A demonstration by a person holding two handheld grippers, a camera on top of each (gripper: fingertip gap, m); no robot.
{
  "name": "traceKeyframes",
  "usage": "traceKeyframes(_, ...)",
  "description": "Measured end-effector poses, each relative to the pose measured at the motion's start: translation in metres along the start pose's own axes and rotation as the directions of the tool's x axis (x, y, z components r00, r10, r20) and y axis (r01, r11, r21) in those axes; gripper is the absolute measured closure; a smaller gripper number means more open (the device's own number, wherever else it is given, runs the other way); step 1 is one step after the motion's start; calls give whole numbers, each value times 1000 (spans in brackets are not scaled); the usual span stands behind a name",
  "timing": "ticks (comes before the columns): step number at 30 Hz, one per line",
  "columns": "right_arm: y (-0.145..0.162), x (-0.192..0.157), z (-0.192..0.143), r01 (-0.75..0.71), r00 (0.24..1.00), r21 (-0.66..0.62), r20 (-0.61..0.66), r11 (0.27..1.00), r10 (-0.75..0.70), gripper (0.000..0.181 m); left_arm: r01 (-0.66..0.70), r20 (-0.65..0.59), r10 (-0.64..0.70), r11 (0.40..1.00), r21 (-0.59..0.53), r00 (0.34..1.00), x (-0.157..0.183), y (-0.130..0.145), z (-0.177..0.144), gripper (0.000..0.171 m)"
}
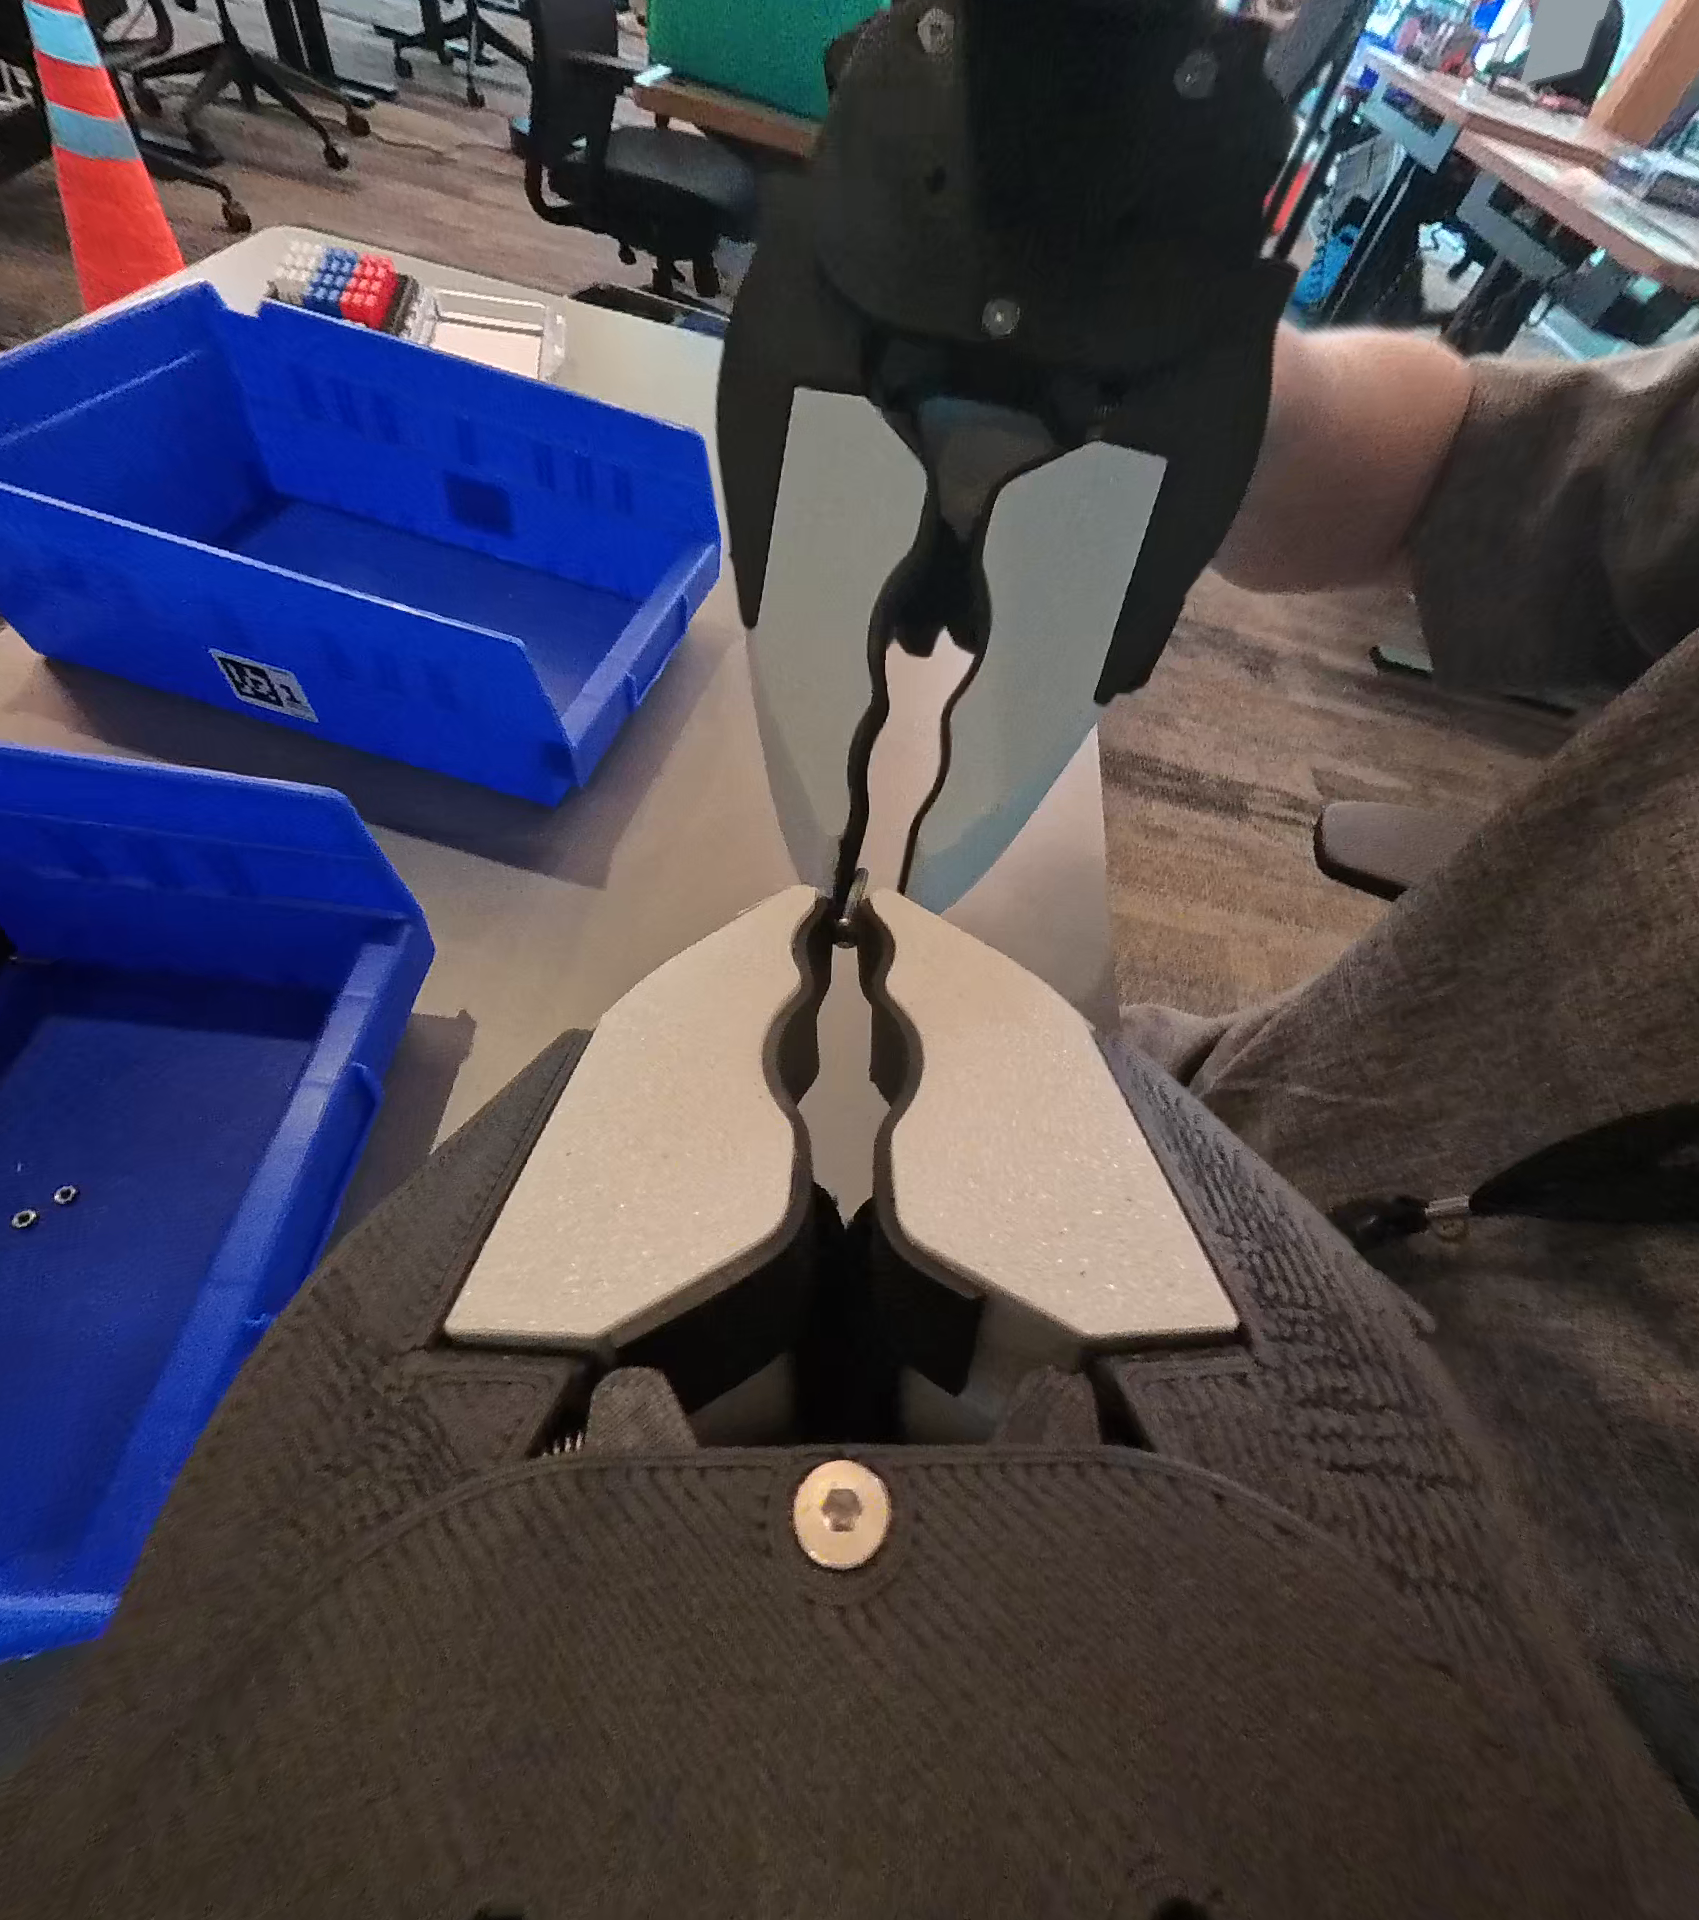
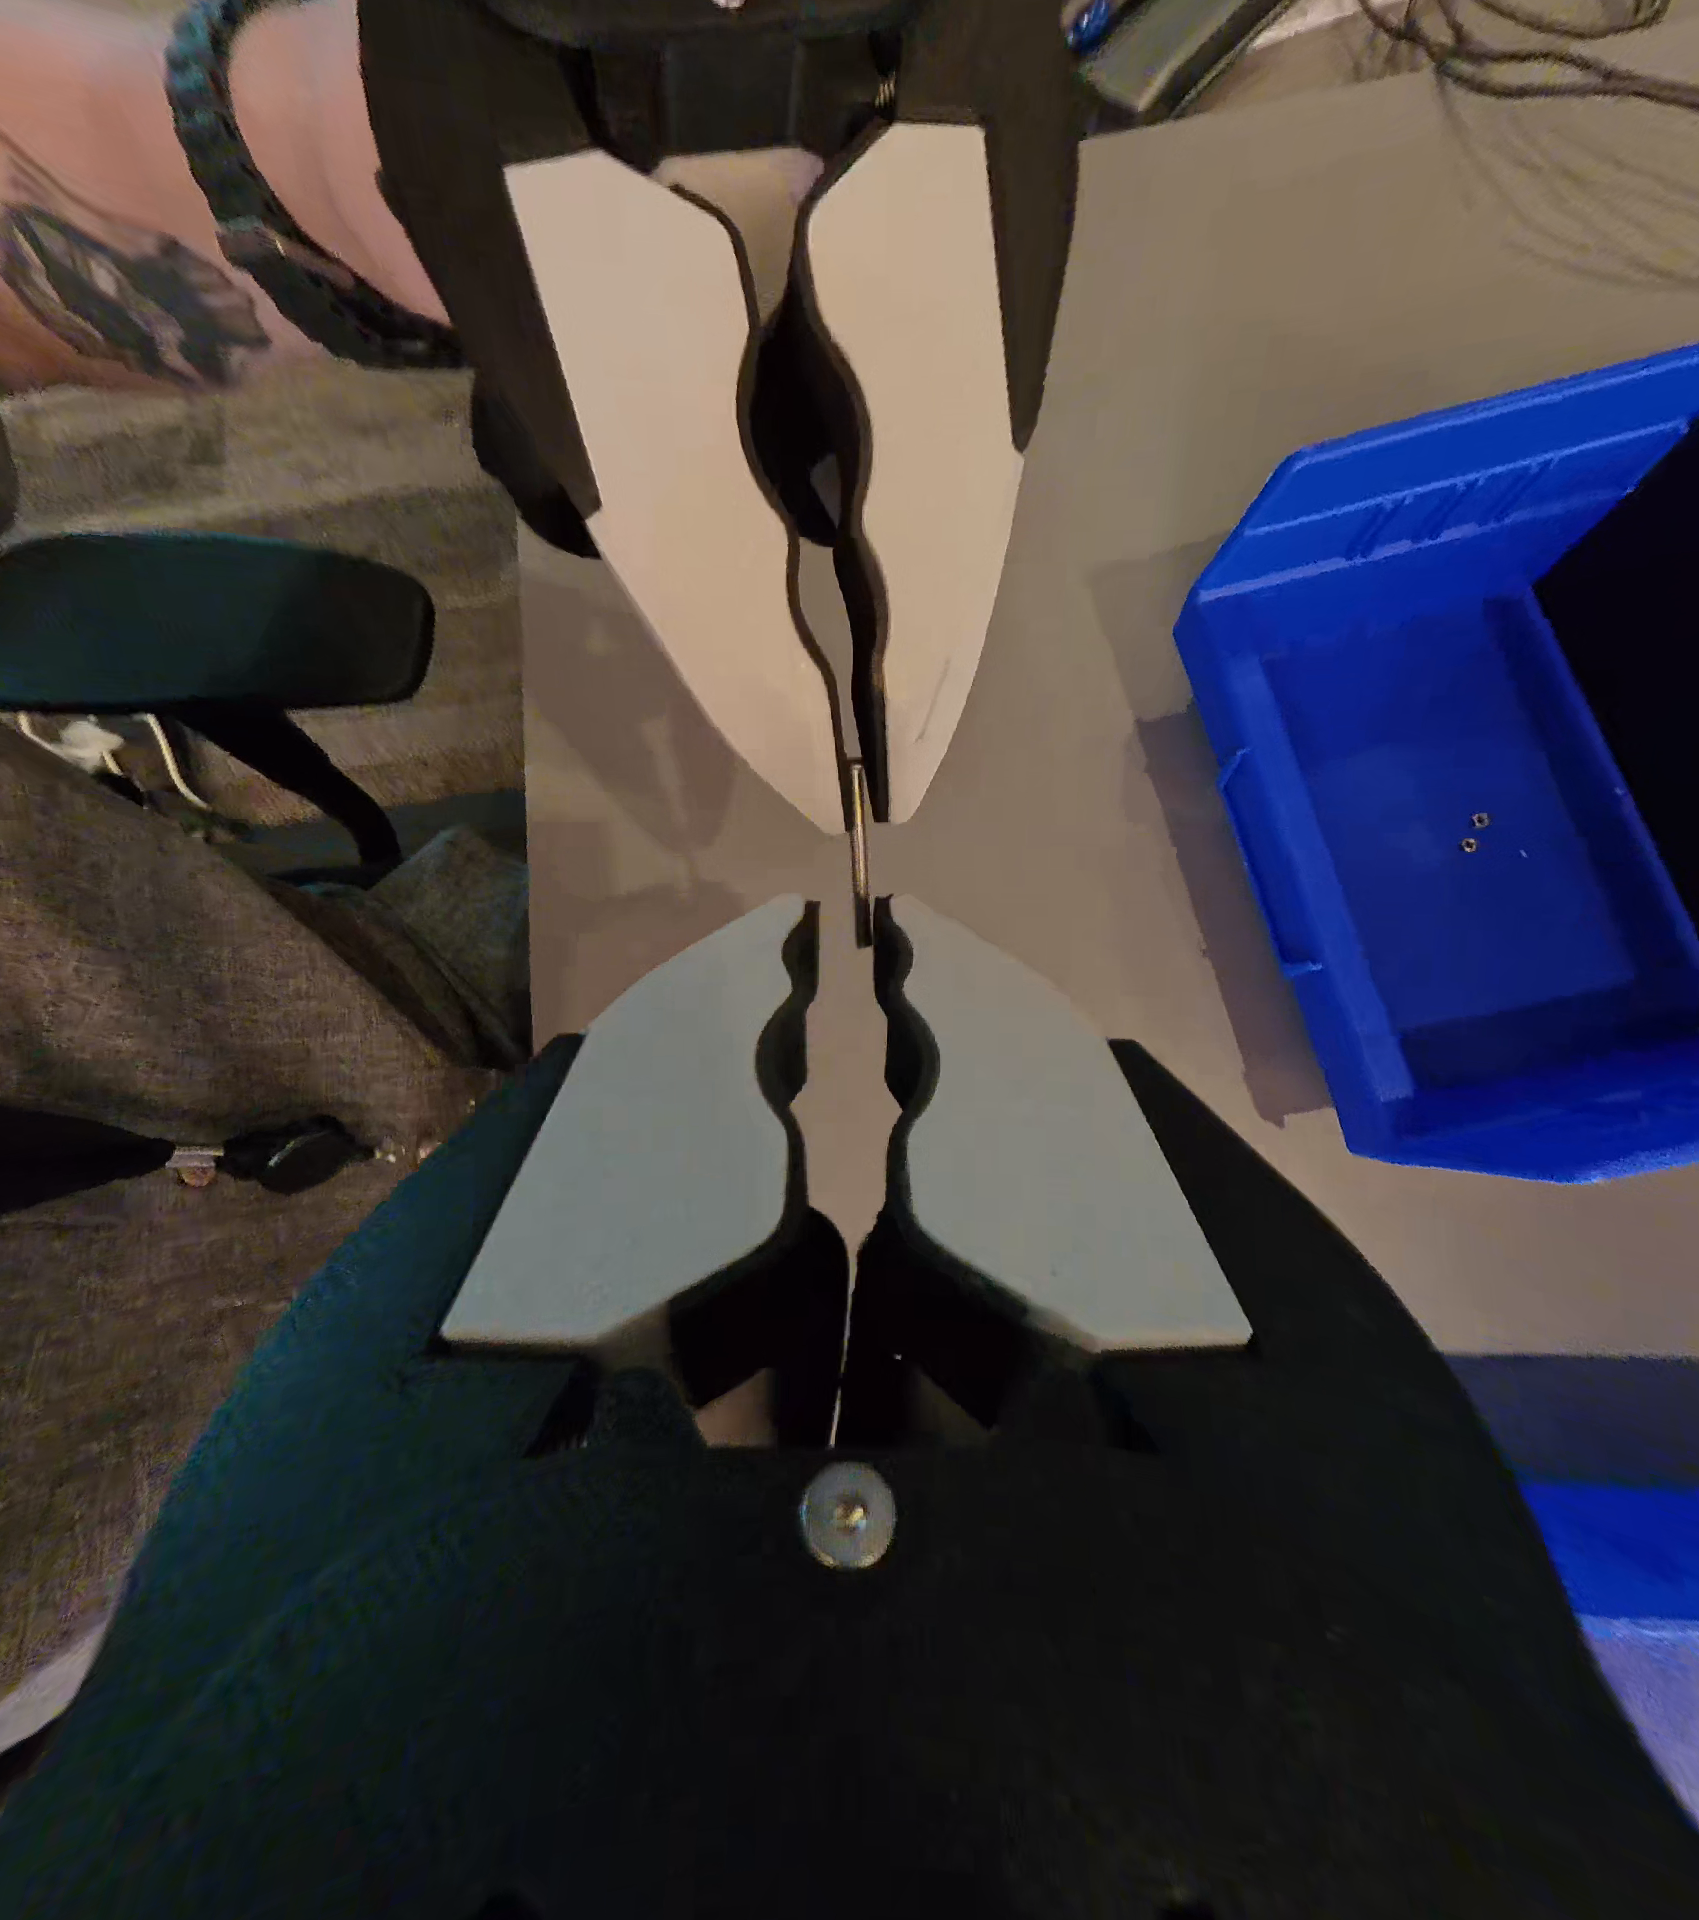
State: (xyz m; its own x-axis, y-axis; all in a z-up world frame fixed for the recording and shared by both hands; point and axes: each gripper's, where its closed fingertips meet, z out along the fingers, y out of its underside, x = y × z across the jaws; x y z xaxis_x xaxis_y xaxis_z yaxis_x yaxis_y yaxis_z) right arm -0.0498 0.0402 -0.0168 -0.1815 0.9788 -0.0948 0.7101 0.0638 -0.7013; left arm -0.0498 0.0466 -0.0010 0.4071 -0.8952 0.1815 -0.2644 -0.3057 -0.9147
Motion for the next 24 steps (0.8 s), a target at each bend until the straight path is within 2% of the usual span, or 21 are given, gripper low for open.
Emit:
traceKeyframes(3, -5, 3, -8, -51, 999, 107, 16, 993, 50, 164, 25, 30, -26, 998, 57, 999, -6, -7, -4, 167)
traceKeyframes(5, -12, 5, -17, -124, 992, 264, 64, 957, 111, 164, 44, 64, -51, 993, 110, 997, -12, -13, -9, 167)
traceKeyframes(6, -17, 4, -24, -187, 981, 368, 119, 911, 153, 164, 51, 84, -63, 988, 144, 994, -16, -17, -12, 167)
traceKeyframes(8, -25, 8, -40, -354, 933, 576, 266, 737, 241, 165, 63, 117, -89, 975, 211, 989, -21, -25, -17, 167)
traceKeyframes(11, -18, 30, -53, -519, 848, 756, 396, 399, 353, 167, 69, 168, -124, 951, 303, 978, -25, -34, -18, 167)
traceKeyframes(15, -15, 40, -55, -566, 775, 823, 509, 53, 376, 172, 61, 240, -170, 913, 404, 956, -31, -43, -10, 167)
traceKeyframes(18, -18, 44, -55, -595, 728, 794, 599, -127, 333, 170, 55, 257, -193, 884, 464, 947, -33, -48, -7, 167)
traceKeyframes(22, -27, 46, -55, -619, 697, 745, 667, -247, 263, 161, 40, 282, -201, 872, 487, 938, -34, -47, 0, 167)
traceKeyframes(24, -29, 47, -54, -611, 697, 745, 667, -269, 263, 159, 22, 304, -194, 872, 489, 933, -35, -47, 1, 167)
